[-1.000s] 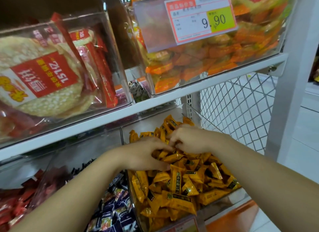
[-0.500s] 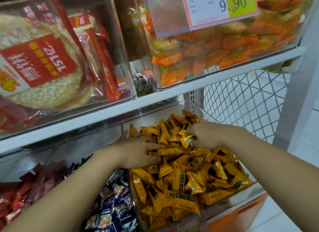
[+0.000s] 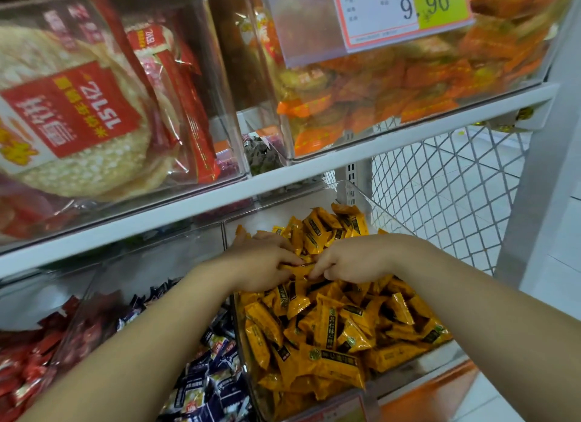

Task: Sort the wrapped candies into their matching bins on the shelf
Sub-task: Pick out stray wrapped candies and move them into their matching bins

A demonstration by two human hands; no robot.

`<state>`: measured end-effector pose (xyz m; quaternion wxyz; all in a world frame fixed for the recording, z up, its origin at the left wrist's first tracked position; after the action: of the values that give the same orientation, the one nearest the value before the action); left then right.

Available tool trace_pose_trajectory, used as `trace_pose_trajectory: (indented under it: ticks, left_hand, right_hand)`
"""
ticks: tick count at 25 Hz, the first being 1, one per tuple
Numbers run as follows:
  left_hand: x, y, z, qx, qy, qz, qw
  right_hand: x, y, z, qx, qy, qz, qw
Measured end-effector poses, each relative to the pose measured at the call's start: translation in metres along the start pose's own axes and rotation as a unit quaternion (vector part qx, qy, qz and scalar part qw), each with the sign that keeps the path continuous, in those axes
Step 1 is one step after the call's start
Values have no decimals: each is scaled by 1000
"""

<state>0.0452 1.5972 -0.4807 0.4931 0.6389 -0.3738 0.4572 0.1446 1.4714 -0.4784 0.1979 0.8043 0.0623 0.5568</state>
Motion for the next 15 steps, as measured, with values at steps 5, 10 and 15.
trace_pose_trajectory:
  ticks: [5,10,15]
  left_hand:
    - [1,5,-9,34,-32,27,999]
    - [-2,9,-14,54,-2,31,998]
    - [-1,13,-14,45,17,31,998]
  right_hand:
    - [-6,-18,5,-51,80,-11,995]
    - [7,3,29,-115,3,82,990]
    - [10,17,30,-100,-47,113,987]
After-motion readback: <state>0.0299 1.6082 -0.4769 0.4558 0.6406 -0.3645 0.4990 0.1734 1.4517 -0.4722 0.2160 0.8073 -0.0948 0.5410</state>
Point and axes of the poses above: each hand's wrist, its own y-axis away from the middle knuckle, its own x-axis out of the back of the hand, z = x × y, the point moved 2 cm from there along -y, towards the middle knuckle, and after that the axes turned 2 degrees about y, right-handed, at the moved point
